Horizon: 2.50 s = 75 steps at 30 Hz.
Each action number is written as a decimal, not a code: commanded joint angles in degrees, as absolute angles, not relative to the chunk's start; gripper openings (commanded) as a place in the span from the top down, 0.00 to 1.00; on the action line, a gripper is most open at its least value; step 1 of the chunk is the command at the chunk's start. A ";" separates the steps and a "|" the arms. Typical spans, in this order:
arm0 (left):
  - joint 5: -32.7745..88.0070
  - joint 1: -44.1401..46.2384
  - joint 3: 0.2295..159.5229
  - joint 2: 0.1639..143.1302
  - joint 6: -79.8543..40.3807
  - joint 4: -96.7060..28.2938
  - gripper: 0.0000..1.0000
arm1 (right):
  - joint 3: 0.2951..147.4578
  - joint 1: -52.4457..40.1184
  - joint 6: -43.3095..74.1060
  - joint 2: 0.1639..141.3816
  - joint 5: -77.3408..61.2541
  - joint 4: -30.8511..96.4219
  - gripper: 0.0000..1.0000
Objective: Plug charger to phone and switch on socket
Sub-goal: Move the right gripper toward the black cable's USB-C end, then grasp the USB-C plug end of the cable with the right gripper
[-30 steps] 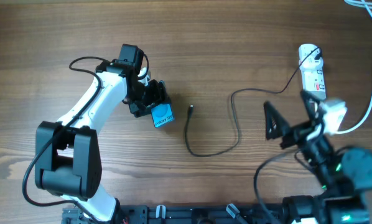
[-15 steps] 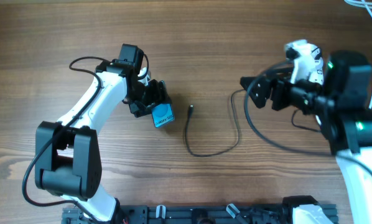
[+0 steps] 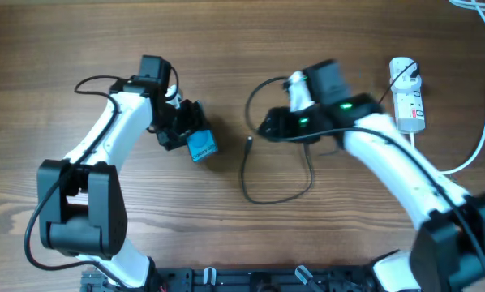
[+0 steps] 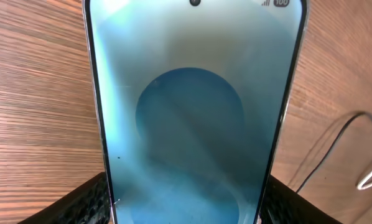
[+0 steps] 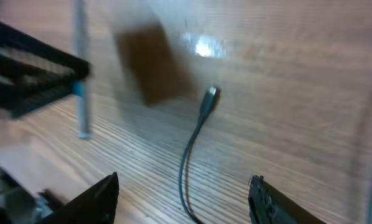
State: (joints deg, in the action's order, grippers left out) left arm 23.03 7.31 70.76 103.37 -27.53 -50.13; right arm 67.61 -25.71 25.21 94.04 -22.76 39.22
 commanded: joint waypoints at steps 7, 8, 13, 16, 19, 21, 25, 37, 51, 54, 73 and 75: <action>23.97 2.57 71.92 102.08 -27.40 -51.48 0.29 | 67.64 -41.93 44.16 104.64 6.22 34.37 0.45; 23.97 2.48 71.92 102.08 -27.40 -51.46 0.29 | 67.64 -43.53 45.30 105.89 8.32 33.36 0.46; 23.99 2.44 71.92 102.08 -27.40 -51.48 0.29 | 67.64 -47.11 45.63 110.10 14.83 30.89 0.50; 24.01 2.44 71.92 102.08 -27.42 -51.62 0.29 | 67.64 -47.68 46.65 112.20 18.68 30.72 0.54; 24.01 2.44 71.92 102.08 -27.42 -51.92 0.29 | 67.64 -47.09 46.68 112.86 18.61 31.38 0.62; 24.01 2.44 71.92 102.08 -27.42 -51.96 0.29 | 67.66 -45.58 46.68 112.92 18.61 34.15 0.64; 24.01 2.44 71.92 102.08 -27.40 -51.99 0.29 | 68.66 -41.56 46.63 112.27 15.20 39.27 0.64; 23.99 2.44 71.92 102.08 -27.40 -51.90 0.29 | 70.30 -33.89 52.64 112.29 1.56 46.39 0.62; 24.01 2.44 71.92 102.08 -27.40 -51.90 0.29 | 68.12 -33.89 57.63 112.29 -1.63 45.98 0.57; 23.99 2.44 71.92 102.08 -27.40 -51.88 0.29 | 68.12 -33.89 57.76 112.29 -1.67 45.91 0.56; 24.01 2.44 71.92 102.08 -27.40 -51.92 0.29 | 68.18 -33.91 57.01 112.29 -2.70 45.30 0.42; 24.01 2.44 71.92 102.08 -27.40 -51.92 0.29 | 68.64 -33.87 54.48 112.22 -3.16 45.71 0.39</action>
State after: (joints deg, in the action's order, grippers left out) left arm 23.05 2.72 70.76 103.37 -27.53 -51.88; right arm 69.78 -33.58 57.98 111.44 -0.95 45.21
